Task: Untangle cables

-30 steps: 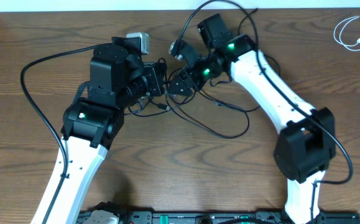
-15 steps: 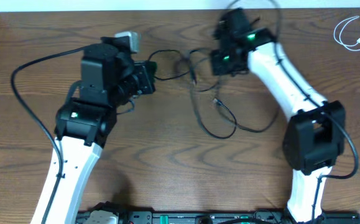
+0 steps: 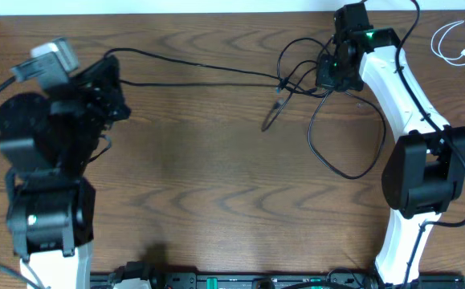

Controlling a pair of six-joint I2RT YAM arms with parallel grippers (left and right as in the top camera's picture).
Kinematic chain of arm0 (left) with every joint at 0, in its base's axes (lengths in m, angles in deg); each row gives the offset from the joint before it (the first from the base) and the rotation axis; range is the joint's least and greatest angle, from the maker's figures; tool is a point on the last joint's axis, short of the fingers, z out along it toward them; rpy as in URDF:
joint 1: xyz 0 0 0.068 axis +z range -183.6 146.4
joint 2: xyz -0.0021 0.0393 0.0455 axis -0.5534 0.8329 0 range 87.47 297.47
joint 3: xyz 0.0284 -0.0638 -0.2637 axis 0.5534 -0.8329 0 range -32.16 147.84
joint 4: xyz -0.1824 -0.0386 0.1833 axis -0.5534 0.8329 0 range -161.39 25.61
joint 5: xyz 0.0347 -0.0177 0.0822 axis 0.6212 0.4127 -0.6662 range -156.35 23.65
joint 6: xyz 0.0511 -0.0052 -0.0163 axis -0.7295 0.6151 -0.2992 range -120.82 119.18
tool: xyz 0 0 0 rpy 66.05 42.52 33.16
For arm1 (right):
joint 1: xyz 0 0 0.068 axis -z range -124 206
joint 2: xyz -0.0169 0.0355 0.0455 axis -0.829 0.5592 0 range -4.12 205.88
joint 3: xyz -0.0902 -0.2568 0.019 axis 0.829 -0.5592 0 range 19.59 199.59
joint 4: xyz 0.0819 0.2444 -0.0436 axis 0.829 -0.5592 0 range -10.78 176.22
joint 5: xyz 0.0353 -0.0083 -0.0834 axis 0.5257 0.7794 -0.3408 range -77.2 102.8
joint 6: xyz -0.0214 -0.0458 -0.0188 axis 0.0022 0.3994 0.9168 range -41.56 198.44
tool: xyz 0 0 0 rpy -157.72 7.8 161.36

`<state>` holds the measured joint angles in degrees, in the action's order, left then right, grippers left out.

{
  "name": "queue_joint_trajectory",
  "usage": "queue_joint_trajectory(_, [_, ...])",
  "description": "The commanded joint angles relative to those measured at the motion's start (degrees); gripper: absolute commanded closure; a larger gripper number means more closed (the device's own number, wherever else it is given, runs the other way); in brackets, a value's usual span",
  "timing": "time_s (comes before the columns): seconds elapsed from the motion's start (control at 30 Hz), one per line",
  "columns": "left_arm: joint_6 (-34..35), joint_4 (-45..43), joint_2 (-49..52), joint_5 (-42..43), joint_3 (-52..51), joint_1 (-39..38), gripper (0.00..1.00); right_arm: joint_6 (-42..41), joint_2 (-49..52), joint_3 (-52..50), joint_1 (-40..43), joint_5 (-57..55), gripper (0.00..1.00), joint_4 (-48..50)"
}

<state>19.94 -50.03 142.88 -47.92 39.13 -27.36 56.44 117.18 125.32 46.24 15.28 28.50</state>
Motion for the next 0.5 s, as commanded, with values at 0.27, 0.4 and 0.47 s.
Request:
queue_joint_trajectory(0.27, [-0.3, -3.7, -6.7, -3.1, 0.7, 13.3, 0.92, -1.1, 4.4, 0.0, 2.5, -3.4, 0.99, -1.1])
queue_joint_trajectory(0.4, [-0.3, -3.7, -6.7, -3.1, 0.7, 15.6, 0.93, -0.2, 4.4, 0.0, 2.6, -2.6, 0.99, -1.2])
queue_joint_trajectory(0.47, [-0.3, -3.9, -6.6, -3.1, 0.7, 16.5, 0.92, 3.6, 4.4, 0.0, 2.6, 0.8, 0.99, -0.8])
